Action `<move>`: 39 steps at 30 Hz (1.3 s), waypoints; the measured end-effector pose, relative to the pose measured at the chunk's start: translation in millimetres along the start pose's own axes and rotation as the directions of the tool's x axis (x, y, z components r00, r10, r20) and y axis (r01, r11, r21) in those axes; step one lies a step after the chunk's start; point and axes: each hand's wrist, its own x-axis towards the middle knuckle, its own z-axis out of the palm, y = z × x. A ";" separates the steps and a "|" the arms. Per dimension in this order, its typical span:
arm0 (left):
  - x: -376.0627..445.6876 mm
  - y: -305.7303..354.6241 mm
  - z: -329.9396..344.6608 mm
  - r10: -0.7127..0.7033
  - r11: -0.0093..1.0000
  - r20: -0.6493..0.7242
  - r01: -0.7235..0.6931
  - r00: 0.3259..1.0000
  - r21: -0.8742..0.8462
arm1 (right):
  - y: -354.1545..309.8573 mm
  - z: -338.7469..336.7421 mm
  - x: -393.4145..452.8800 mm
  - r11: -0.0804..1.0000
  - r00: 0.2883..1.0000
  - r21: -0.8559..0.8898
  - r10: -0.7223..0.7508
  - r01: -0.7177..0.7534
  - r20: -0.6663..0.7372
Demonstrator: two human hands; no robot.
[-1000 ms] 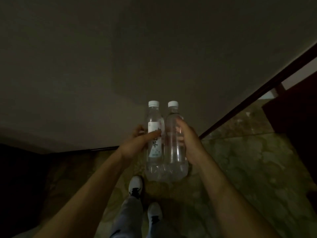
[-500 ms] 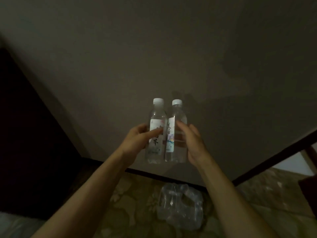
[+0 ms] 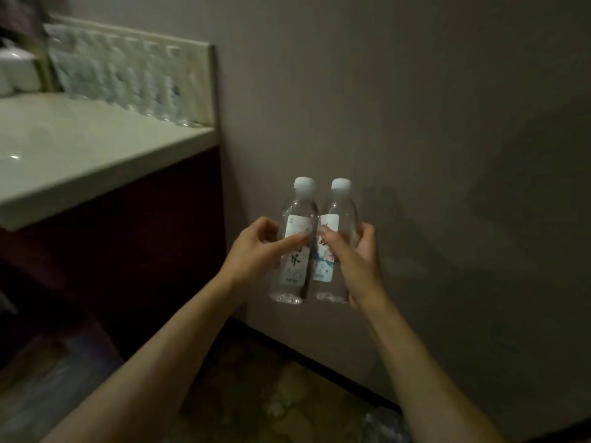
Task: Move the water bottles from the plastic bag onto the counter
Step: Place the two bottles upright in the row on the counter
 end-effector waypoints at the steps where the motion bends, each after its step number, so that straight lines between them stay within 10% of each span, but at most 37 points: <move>1: -6.1 3.0 -20.2 0.014 1.000 -0.023 -0.014 1.000 -0.005 | -3.7 20.3 -3.8 0.999 1.000 0.026 -0.020 0.019 0.021; 20: -31.3 59.4 -310.4 0.219 0.972 -0.361 -0.234 0.906 0.003 | -52.9 319.4 17.6 0.984 0.831 0.077 -0.177 0.161 0.527; 39: 106.7 29.4 -466.1 0.282 0.959 -0.420 -0.255 0.863 0.120 | 1.3 501.6 134.5 0.936 0.812 -0.045 -0.278 0.349 0.513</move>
